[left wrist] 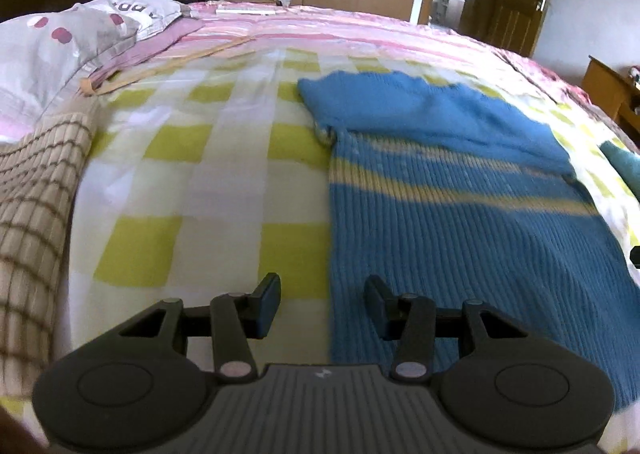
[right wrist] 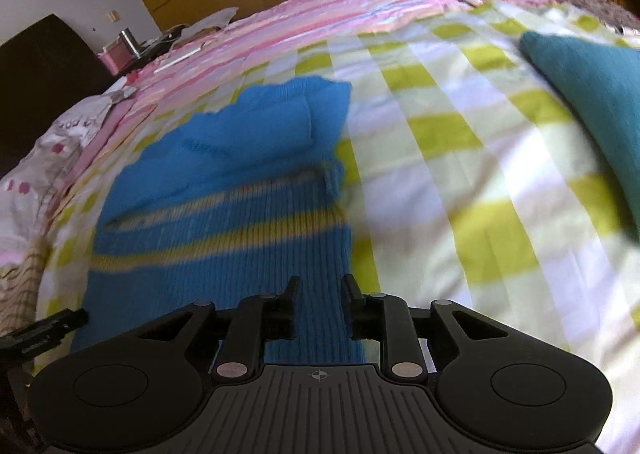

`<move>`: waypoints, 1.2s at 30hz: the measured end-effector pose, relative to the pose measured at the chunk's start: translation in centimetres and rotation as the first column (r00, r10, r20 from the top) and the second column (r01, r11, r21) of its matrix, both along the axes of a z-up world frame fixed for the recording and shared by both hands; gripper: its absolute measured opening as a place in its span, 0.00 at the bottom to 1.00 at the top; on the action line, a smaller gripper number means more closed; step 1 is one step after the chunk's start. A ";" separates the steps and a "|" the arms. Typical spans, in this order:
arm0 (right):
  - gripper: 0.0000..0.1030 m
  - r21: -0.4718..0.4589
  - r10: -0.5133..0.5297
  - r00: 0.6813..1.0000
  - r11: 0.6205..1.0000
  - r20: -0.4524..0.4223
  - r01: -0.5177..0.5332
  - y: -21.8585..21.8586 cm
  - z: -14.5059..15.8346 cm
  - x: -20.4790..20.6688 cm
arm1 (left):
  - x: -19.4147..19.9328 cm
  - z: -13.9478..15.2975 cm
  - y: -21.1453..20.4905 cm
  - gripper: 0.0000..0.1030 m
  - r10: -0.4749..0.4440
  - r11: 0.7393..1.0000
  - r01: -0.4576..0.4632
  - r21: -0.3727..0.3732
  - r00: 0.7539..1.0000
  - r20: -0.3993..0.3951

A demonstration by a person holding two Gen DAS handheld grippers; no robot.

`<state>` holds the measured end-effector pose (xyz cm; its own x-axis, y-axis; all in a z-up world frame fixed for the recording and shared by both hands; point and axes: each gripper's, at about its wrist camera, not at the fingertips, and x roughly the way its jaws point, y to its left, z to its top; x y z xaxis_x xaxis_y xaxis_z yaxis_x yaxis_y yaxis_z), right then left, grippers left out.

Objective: Fold small clothes
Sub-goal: 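Move both tools to the sweater hem, then grasp the sweater hem with both tools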

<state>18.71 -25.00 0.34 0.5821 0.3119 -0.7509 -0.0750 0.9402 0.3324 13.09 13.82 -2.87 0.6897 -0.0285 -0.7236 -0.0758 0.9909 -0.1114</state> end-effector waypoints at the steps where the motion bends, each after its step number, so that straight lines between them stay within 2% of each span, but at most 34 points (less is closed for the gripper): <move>1: 0.22 0.006 0.006 1.000 1.000 -0.008 -0.006 -0.1 -0.1 -0.6 | -0.3 0.1 -0.2 0.49 -0.007 1.000 0.007 0.001 1.000 -0.004; 10: 0.27 0.028 0.010 0.998 1.000 -0.055 -0.008 -1.8 -1.1 -4.7 | -2.9 0.5 -0.8 0.49 -0.061 0.997 0.058 -0.056 0.997 -0.052; 16: 0.27 0.064 0.038 0.996 0.997 -0.079 -0.033 -2.4 -1.7 -6.5 | -3.6 0.6 -1.1 0.49 -0.092 0.994 0.086 -0.066 0.992 -0.086; 27: 0.27 0.182 0.079 0.989 0.982 -0.125 -0.055 -3.2 -2.3 -7.9 | -4.6 0.7 -1.2 0.48 -0.101 0.992 0.089 -0.092 0.986 -0.135; 30: 0.27 0.209 0.086 0.989 0.976 -0.124 -0.059 -3.2 -2.7 -8.3 | -4.6 0.8 -1.1 0.39 -0.096 0.992 0.083 -0.099 0.986 -0.138; 34: 0.27 0.254 0.090 0.988 0.966 -0.128 -0.055 -3.2 -2.9 -8.4 | -4.6 0.8 -0.6 0.23 -0.094 0.986 0.072 -0.152 0.986 -0.140; 36: 0.27 0.266 0.089 0.988 0.963 -0.128 -0.053 -3.1 -3.1 -8.3 | -4.5 0.7 -0.5 0.21 -0.092 0.983 0.068 -0.168 0.986 -0.139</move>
